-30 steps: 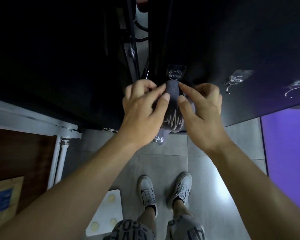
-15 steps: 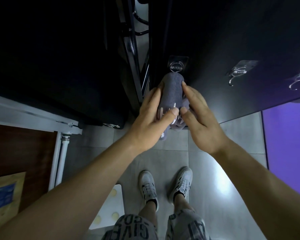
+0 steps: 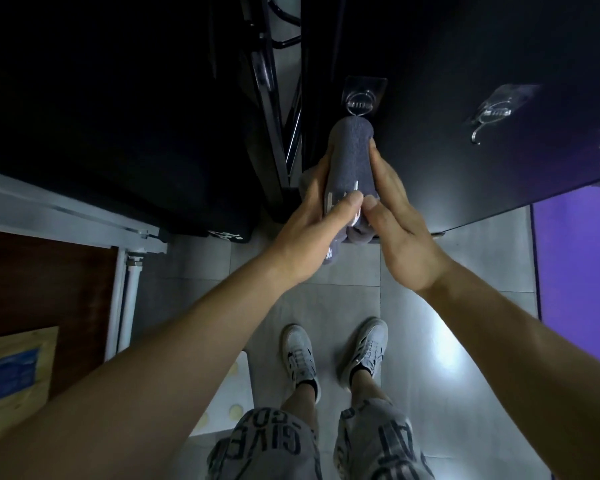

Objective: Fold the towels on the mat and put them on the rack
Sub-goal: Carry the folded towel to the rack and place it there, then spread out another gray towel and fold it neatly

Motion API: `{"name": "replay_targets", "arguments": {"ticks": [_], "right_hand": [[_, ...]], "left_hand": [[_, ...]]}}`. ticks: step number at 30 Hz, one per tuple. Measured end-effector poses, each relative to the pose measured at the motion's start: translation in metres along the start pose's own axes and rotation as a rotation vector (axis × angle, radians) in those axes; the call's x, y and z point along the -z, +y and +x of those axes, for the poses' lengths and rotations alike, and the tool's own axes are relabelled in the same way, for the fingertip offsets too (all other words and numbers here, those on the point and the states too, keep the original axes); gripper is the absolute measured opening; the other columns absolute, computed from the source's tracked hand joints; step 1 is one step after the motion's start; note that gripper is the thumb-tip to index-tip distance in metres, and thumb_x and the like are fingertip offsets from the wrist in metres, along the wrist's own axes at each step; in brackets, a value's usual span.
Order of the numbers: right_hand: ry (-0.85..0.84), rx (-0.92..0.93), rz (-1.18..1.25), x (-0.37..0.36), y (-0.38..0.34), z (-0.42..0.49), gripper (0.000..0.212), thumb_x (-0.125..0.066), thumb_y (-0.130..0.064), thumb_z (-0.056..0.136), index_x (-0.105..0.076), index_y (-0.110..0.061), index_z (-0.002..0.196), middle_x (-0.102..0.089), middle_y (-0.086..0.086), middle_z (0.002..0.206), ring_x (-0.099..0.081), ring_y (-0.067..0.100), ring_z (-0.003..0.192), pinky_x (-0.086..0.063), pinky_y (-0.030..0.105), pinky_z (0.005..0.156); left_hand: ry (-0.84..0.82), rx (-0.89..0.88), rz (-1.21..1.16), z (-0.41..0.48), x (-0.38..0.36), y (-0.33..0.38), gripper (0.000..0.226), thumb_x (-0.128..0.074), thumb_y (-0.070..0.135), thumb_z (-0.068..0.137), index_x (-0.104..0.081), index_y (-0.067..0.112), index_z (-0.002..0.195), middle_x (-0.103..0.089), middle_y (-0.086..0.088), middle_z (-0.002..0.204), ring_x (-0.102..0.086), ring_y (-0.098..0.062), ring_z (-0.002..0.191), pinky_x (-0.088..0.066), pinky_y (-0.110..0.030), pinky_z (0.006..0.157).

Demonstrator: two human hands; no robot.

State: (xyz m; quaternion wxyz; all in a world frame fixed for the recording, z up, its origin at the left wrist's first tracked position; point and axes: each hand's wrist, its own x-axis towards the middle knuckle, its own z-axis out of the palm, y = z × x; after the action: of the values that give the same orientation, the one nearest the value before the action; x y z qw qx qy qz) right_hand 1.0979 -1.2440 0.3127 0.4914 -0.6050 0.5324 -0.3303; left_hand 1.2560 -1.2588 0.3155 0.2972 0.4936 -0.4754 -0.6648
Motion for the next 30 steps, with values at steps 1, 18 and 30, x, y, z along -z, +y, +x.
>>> {"name": "replay_targets", "arguments": {"ticks": [1,18,30], "right_hand": [[0.015,-0.004,0.018,0.001,0.002,0.0,0.057,-0.037,-0.021,0.106,-0.018,-0.023,0.16,-0.024,-0.006,0.164,-0.02,0.0,0.15,-0.018,0.025,0.124],[0.165,-0.643,-0.729,0.027,0.111,-0.216,0.048,-0.061,-0.026,0.09,-0.057,-0.019,0.137,-0.059,0.006,0.137,-0.051,0.033,0.127,-0.04,0.049,0.105],[0.527,-1.172,-0.506,0.035,0.151,-0.426,0.045,-0.065,-0.039,0.086,-0.064,-0.02,0.127,-0.062,0.006,0.128,-0.054,0.035,0.12,-0.035,0.05,0.106]], "left_hand": [[0.012,0.008,0.006,0.0,0.0,-0.001,0.081,-0.051,0.055,0.092,-0.018,0.027,0.16,-0.051,0.009,0.148,-0.055,0.0,0.128,-0.041,-0.035,0.112],[-0.225,0.252,1.071,-0.021,-0.074,-0.059,0.045,-0.061,0.035,0.092,-0.052,0.025,0.135,-0.056,-0.002,0.135,-0.055,-0.025,0.124,-0.047,-0.037,0.1],[-0.914,-0.341,1.651,-0.012,-0.356,-0.065,0.063,-0.054,0.054,0.092,-0.041,0.027,0.148,-0.051,-0.009,0.143,-0.05,-0.032,0.13,-0.036,-0.046,0.111]]}}
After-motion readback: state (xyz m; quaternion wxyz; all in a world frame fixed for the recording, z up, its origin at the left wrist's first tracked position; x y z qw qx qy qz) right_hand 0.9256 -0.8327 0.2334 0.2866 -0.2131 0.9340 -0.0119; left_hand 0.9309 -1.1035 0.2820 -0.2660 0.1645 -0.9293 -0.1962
